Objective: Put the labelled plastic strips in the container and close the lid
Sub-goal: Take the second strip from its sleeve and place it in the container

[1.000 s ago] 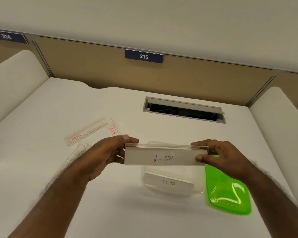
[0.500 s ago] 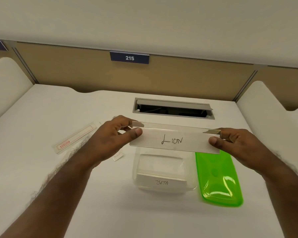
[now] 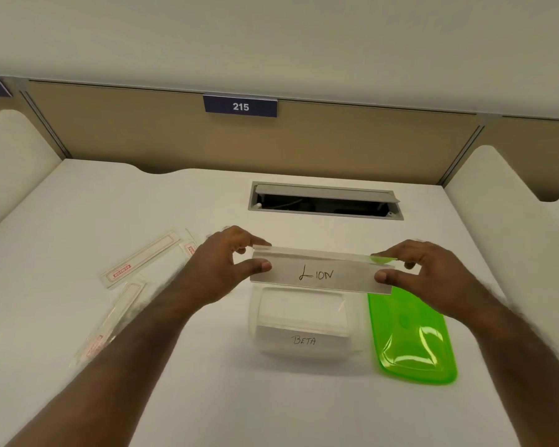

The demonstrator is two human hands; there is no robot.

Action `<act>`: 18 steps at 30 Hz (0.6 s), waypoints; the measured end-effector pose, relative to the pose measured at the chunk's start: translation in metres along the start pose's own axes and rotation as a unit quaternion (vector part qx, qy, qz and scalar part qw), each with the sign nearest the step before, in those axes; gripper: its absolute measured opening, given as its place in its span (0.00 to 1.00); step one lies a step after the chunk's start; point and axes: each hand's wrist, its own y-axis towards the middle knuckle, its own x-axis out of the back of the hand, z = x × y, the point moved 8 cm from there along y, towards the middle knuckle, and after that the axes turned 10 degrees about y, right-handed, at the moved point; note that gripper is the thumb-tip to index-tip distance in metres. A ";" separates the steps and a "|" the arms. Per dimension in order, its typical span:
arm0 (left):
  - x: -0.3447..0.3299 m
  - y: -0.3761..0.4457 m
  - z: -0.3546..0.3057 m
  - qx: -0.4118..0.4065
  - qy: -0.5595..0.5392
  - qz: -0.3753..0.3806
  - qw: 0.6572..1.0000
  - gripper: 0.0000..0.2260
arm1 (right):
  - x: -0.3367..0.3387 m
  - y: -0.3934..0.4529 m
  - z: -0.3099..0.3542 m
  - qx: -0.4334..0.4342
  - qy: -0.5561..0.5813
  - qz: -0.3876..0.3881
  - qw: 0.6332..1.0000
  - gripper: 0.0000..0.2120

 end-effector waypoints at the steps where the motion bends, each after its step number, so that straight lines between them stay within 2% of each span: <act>1: -0.010 0.002 0.006 -0.001 0.031 0.004 1.000 0.14 | -0.008 0.002 -0.009 -0.016 -0.020 0.002 1.000 0.16; 7: -0.072 0.011 0.035 -0.007 0.239 0.041 0.970 0.16 | -0.061 0.008 -0.056 -0.087 -0.180 0.024 0.979 0.18; 9: -0.089 0.015 0.037 -0.025 0.320 0.051 0.946 0.17 | -0.077 0.011 -0.061 -0.068 -0.241 0.030 0.968 0.18; 12: -0.109 0.018 0.030 -0.064 0.435 0.065 0.896 0.13 | -0.100 0.017 -0.064 -0.018 -0.352 0.039 0.935 0.16; 18: -0.139 0.024 0.010 -0.112 0.505 0.036 0.855 0.07 | -0.131 0.021 -0.075 -0.032 -0.483 0.070 0.872 0.11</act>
